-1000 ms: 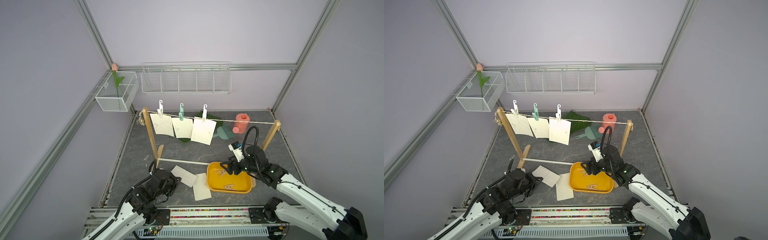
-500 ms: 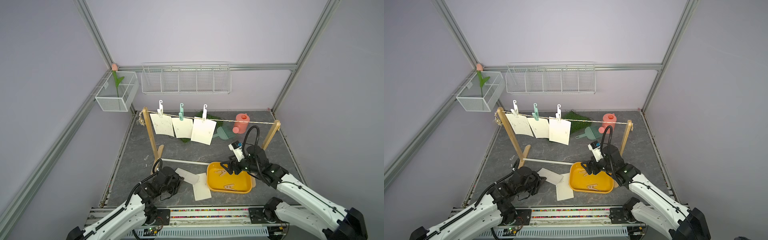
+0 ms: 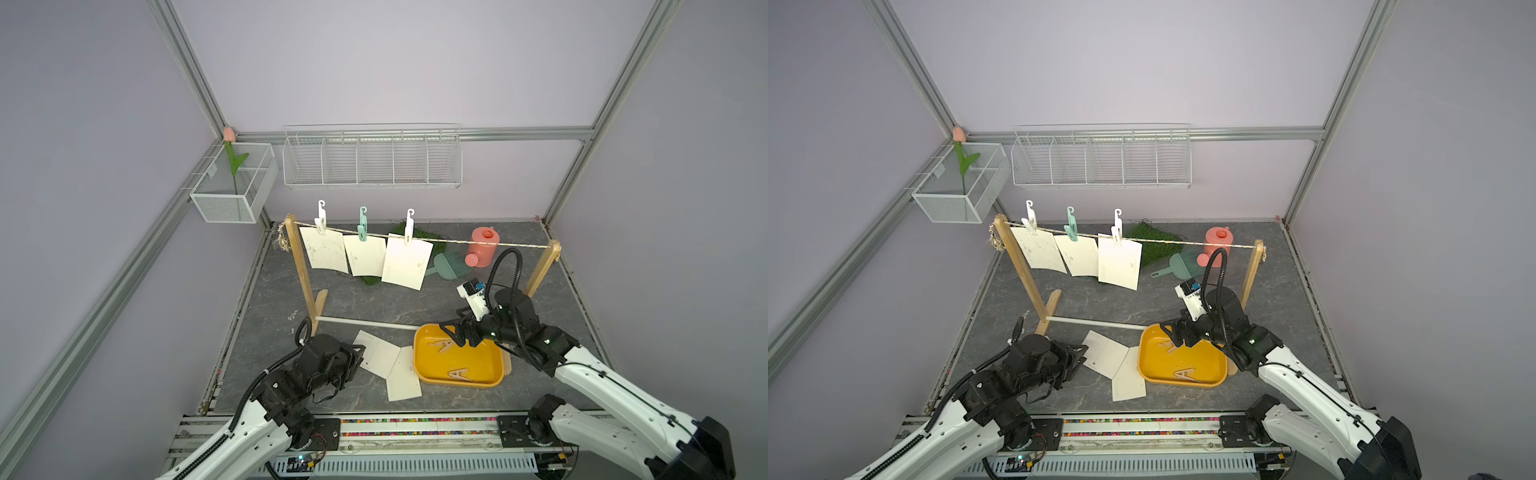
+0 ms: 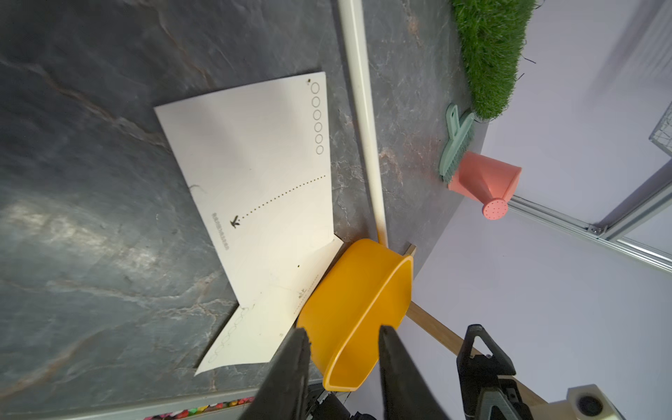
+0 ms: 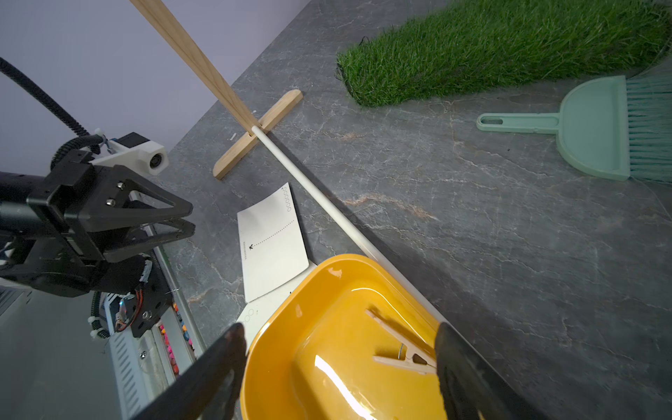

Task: Remove the postcards from the strings
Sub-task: Place the postcard at the center of the board, then pinch the postcard on the clothesline.

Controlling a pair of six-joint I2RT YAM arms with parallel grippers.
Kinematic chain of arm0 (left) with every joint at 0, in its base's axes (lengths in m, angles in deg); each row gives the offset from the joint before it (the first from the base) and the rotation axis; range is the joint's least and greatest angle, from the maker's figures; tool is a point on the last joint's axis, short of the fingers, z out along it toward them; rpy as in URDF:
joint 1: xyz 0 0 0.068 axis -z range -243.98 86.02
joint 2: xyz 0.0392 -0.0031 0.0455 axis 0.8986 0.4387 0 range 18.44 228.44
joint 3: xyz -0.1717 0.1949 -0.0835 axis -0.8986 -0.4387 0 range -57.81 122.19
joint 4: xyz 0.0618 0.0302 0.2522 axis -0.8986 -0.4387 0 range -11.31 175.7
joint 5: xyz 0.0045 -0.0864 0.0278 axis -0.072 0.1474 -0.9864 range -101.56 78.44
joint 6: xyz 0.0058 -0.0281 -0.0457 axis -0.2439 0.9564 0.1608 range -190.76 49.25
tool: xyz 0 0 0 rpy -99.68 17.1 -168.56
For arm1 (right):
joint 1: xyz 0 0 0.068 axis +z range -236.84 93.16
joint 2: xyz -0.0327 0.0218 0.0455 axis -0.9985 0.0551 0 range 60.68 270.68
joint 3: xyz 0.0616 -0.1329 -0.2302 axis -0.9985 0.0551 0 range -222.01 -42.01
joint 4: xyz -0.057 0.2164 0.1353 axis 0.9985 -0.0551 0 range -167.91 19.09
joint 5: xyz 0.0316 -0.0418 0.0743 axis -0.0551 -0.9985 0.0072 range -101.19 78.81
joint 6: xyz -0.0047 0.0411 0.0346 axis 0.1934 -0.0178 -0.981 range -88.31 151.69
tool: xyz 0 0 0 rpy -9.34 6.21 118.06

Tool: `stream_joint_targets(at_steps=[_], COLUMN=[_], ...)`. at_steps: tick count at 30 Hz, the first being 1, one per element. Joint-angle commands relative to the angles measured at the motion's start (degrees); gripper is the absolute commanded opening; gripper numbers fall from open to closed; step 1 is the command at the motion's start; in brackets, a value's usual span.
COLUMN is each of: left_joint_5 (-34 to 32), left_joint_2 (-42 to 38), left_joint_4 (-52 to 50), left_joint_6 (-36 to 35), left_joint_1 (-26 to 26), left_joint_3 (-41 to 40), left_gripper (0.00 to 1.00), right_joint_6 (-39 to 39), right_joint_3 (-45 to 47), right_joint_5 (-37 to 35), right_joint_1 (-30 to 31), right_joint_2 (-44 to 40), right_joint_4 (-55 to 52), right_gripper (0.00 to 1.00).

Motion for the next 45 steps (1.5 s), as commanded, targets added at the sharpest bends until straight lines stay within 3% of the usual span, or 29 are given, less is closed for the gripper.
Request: stream_joint_targets(at_steps=[1,5,8,11,14,17,23,27,29,32,39,41,45], left_joint_5=[-2.6,-1.2,7.1,13.5,17.3,19.1,13.0,3.5,1.4,2.2,5.3,6.5,11.0], left_joint_2=[0.6,5.9,13.5,19.9,20.7,18.4,15.6,14.6,14.4,15.8,22.1,24.1,26.9], left_joint_4=[-3.2,4.9,8.4,3.4,0.8,1.6,0.8,5.1,7.9,10.0,11.1,11.2,12.4], left_joint_6=[-6.4,-26.6,-47.8,-67.8,-81.5,-90.3,-99.4,-101.1,-102.5,-105.1,-108.9,-109.2,-109.3], left_joint_1=[-0.2,-0.2,-0.2,-0.2,-0.2,-0.1,-0.2,-0.2,-0.2,-0.2,-0.6,-1.1,-3.2], left_joint_3=[5.3,12.6,20.6,31.2,37.9,40.3,42.0,40.2,39.1,39.3,42.5,43.5,45.0], left_gripper=[0.37,0.43,0.44,0.45,0.47,0.50,0.58,0.61,0.64,0.67,0.68,0.68,0.68], right_joint_6=[3.2,7.1,7.8,8.7,10.0,11.5,17.7,20.5,20.3,18.3,19.9,19.5,16.3], right_joint_3=[-1.7,-2.4,-2.2,-1.7,-2.0,-3.9,-18.9,-32.7,-38.7,-47.6,-58.8,-60.9,-64.7], right_joint_5=[6.2,17.3,20.7,22.1,22.7,23.8,19.3,7.4,1.6,-7.5,-18.5,-17.8,-8.7], right_joint_1=[-0.3,0.5,2.5,5.3,9.2,12.4,20.0,23.4,23.5,23.6,22.5,20.4,13.0], right_joint_2=[-0.3,-1.4,-3.3,-4.7,-4.4,-3.0,0.4,4.7,6.7,9.5,13.8,15.2,18.9], right_joint_4=[0.0,-0.2,1.0,0.9,0.2,-1.8,-13.2,-19.1,-19.6,-19.8,-18.6,-19.4,-21.7], right_gripper=[0.81,0.80,0.78,0.79,0.80,0.80,0.82,0.86,0.93,0.94,1.00,1.00,0.98])
